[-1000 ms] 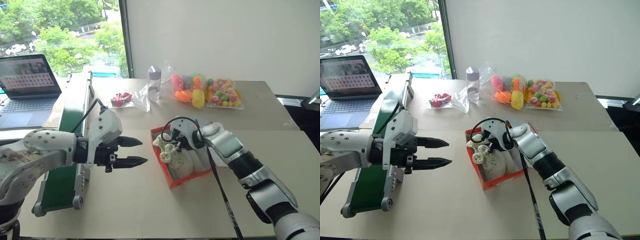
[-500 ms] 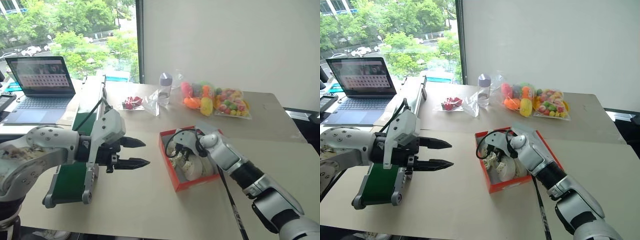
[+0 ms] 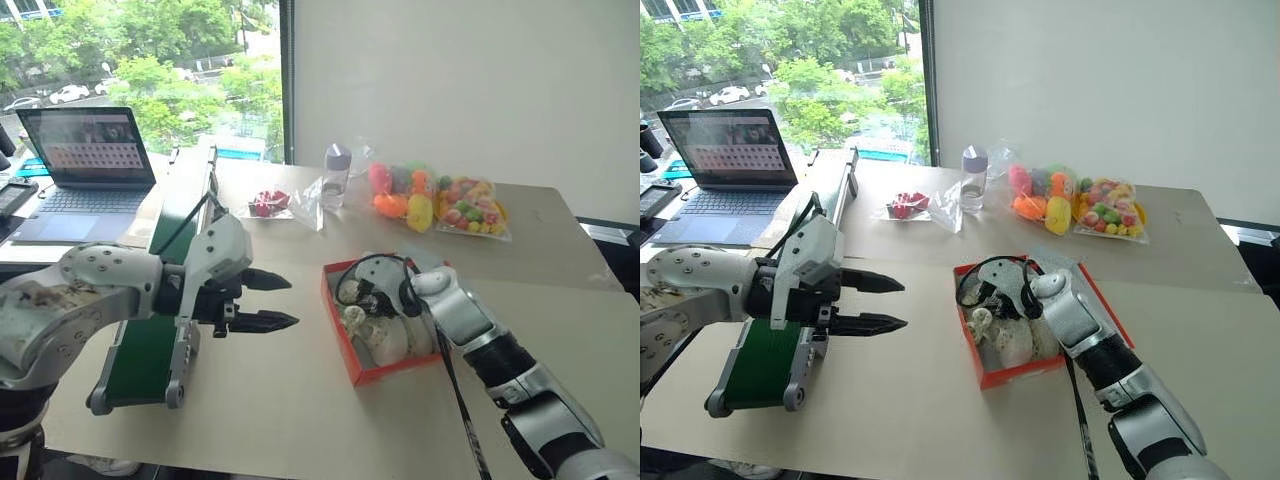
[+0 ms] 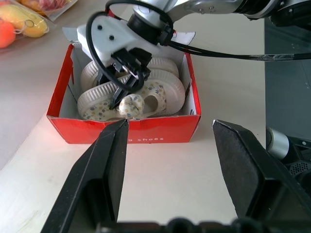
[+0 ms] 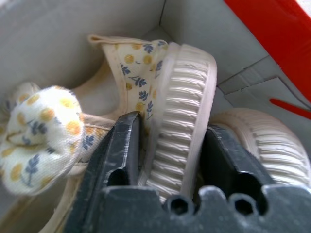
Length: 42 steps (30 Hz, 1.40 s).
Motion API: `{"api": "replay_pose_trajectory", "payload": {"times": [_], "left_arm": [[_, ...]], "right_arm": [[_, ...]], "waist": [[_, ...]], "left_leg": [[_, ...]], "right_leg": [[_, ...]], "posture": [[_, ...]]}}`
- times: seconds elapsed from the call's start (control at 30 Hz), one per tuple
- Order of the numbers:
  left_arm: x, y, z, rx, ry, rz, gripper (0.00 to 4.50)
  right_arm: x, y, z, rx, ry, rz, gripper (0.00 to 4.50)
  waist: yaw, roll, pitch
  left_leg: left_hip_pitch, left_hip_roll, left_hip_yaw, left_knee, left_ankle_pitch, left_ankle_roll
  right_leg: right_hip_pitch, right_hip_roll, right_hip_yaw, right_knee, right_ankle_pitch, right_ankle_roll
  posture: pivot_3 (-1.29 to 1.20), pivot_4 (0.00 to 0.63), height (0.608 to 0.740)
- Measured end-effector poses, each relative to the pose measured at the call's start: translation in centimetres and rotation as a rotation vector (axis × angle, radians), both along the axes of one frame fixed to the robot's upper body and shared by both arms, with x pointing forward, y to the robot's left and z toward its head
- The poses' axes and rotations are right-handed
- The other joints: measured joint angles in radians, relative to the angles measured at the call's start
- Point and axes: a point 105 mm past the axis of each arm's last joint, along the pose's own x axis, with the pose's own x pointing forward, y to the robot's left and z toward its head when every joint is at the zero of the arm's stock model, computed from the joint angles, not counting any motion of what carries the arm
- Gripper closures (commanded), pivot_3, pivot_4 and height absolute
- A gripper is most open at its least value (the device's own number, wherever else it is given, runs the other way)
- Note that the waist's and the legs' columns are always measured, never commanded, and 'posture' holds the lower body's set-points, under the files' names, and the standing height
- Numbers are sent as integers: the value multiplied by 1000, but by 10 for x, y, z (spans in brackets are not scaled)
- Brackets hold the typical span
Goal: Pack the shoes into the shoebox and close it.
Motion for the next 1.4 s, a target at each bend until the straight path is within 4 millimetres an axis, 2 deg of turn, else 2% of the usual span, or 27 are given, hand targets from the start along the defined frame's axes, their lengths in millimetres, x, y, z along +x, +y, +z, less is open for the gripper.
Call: {"api": "replay_pose_trajectory", "payload": {"times": [0.1,0.23,0.43,0.7,0.83,0.9,0.97,1.07,1.1,1.17,1.3,1.4], "left_arm": [[1,-1,0,0,-11,-10,1581],[3,-5,0,-8,-14,-29,1581],[5,-6,-1,-7,-18,-45,1581],[9,-11,-5,5,-10,-107,1581],[11,-18,-9,8,5,-175,1581],[14,-21,-10,4,15,-204,1581],[17,-26,-10,0,12,-241,1581],[23,-34,-11,-2,11,-307,1581],[27,-38,-12,-1,8,-340,1581],[35,-39,-16,11,15,-363,1581],[48,-47,-19,35,-13,-419,1581],[63,-56,-17,37,-55,-424,1581]], "right_arm": [[-6,3,11,83,51,-7,26],[-12,2,23,174,115,-31,26],[-9,-12,41,275,148,-119,26],[-15,-21,103,509,133,-147,26],[-31,-31,142,585,72,-114,26],[-42,-39,153,579,44,-114,529],[-54,-49,153,551,26,-123,937],[-69,-68,149,508,-3,-167,1925],[-82,-80,147,473,-21,-189,2419],[-101,-93,149,425,-55,-211,2988],[-147,-113,125,391,22,-293,4400],[-185,-122,95,406,132,-425,4458]], "waist": [[-4,1,3],[-7,5,12],[-6,7,27],[-17,7,32],[-16,7,33],[-14,6,33],[-15,6,33],[-11,7,35],[-4,6,36],[-1,6,36],[0,3,38],[0,3,38]], "left_leg": [[-3,-1,1,-5,0,-1],[-4,0,1,-6,1,-2],[-6,-2,1,-5,1,-1],[-6,-2,1,-3,2,1],[-6,-3,0,-1,4,5],[-6,-2,0,-1,4,5],[-5,-2,0,0,4,5],[-7,-3,-1,4,3,6],[-7,-3,-2,6,3,7],[-7,-3,-1,8,2,8],[-3,-3,-4,8,1,9],[-2,-3,-6,8,1,9]], "right_leg": [[-3,1,0,0,-3,-1],[-5,4,0,2,-6,-2],[-5,3,0,2,-6,-1],[-5,4,0,4,-5,0],[-6,3,0,9,-6,2],[-6,3,-1,10,-6,2],[-5,3,-1,11,-7,1],[-5,2,-1,13,-8,1],[-6,1,-1,15,-9,1],[-5,1,0,15,-9,1],[0,1,0,14,-9,2],[3,0,1,14,-9,2]], "posture": [[0,150,740],[0,150,740],[0,150,740],[0,150,740],[0,150,740],[0,150,740],[0,150,740],[0,150,740],[0,150,740],[0,150,740],[0,150,740],[0,150,740]]}}
